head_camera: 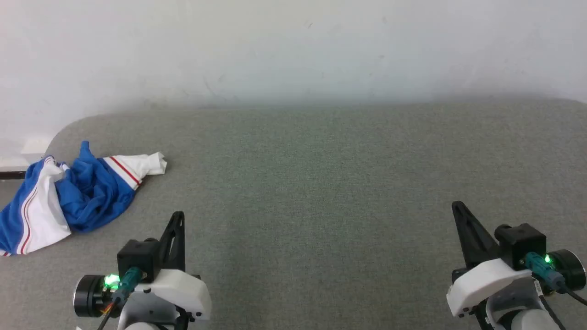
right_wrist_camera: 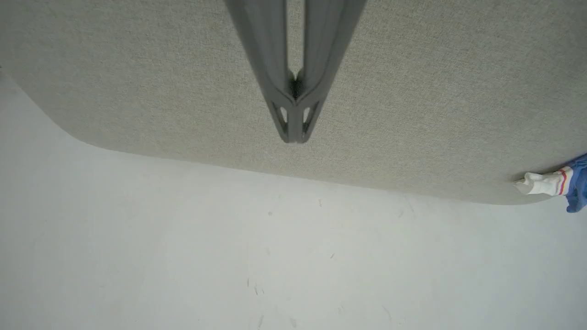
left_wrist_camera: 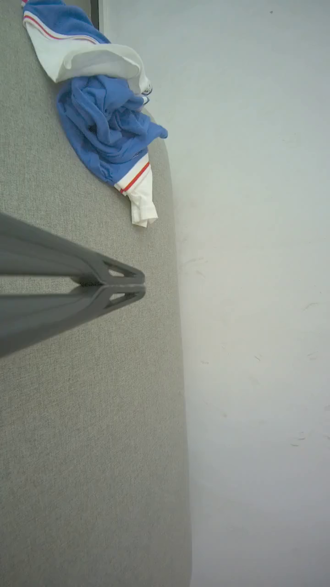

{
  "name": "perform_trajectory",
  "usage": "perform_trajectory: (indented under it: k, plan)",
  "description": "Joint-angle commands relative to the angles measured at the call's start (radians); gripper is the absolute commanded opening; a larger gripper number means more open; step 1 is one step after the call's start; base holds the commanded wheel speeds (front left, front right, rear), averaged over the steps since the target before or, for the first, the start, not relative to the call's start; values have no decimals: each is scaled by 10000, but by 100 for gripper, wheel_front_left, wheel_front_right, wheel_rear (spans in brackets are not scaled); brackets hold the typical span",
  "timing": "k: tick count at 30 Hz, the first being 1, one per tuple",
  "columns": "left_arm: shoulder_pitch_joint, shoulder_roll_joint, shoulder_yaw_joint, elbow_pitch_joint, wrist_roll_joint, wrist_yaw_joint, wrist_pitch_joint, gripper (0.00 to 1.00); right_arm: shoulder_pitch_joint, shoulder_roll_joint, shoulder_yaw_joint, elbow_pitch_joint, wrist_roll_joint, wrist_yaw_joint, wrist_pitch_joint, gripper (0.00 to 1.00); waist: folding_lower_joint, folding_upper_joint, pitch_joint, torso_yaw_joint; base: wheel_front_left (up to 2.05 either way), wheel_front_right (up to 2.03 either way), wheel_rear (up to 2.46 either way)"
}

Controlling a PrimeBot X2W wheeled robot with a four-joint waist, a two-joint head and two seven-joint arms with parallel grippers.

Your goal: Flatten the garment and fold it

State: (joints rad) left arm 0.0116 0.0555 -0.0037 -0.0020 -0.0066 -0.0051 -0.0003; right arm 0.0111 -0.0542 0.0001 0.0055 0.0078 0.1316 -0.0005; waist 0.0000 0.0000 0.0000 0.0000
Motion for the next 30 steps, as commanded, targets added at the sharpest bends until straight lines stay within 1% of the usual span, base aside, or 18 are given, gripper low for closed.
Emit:
perform_trajectory:
  k: [1,30]
  plan:
    - [-116,-53,37,20,66,51,3,0,-111,40,-1,-55,-78,-9,5,0,0,0,0,0,0,0,0]
    - [-116,-53,37,20,66,51,3,0,-111,40,-1,-55,-78,-9,5,0,0,0,0,0,0,0,0]
